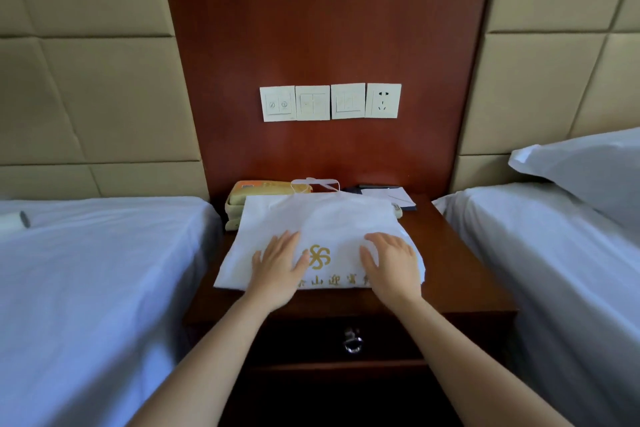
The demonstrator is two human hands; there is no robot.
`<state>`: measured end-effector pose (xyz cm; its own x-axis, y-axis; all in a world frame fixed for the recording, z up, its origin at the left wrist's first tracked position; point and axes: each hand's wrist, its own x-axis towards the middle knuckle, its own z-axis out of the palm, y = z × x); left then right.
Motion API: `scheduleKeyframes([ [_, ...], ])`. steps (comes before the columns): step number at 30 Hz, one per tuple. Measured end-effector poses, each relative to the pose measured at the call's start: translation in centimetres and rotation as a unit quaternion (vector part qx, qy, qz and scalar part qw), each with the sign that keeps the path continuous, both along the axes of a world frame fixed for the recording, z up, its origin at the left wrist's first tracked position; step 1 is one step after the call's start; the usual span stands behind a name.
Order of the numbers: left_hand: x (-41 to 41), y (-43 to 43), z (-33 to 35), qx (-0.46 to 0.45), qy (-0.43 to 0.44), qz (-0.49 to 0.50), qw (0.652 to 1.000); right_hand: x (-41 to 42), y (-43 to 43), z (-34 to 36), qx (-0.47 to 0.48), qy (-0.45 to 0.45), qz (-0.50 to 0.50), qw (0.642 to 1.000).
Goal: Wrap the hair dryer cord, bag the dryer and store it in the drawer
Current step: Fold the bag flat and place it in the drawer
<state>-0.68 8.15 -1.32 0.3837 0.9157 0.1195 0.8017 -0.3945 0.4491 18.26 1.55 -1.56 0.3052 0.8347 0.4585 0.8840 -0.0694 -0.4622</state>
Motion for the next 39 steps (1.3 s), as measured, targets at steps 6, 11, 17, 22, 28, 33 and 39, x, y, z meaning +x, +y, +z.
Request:
scheduleKeyframes([
  [6, -0.7, -8.1, -2.5, 0.084, -0.073, -0.046, 0.993, -1.5, -7.5, -1.8, -0.004, 0.14, 0.01, 0.99],
  [11, -2.0, -12.4, -6.9, 0.071, -0.001, -0.053, 0.996, -1.4, -9.2, -6.0, -0.125, 0.232, -0.046, 0.963],
  [17, -2.7, -12.1, -8.5, 0.106, 0.097, -0.032, 0.989, -3.1, -7.2, -9.7, -0.184, 0.412, -0.004, 0.892],
  [22, -2.2, -12.0, -8.9, 0.113, 0.12, -0.011, 0.986, -4.3, -6.0, -9.8, -0.16, 0.505, 0.009, 0.848],
  [28, -1.7, -12.3, -8.8, 0.105, 0.129, 0.009, 0.986, -4.3, -6.9, -9.5, -0.153, 0.606, 0.02, 0.78],
  [33, -1.6, -13.0, -8.0, 0.079, 0.138, 0.001, 0.987, -4.1, -10.3, -9.3, -0.215, 0.507, 0.046, 0.834],
  [39, -0.9, -15.6, -6.9, 0.034, 0.151, -0.044, 0.987, -2.8, -16.2, -5.3, -0.178, 0.105, 0.066, 0.976],
])
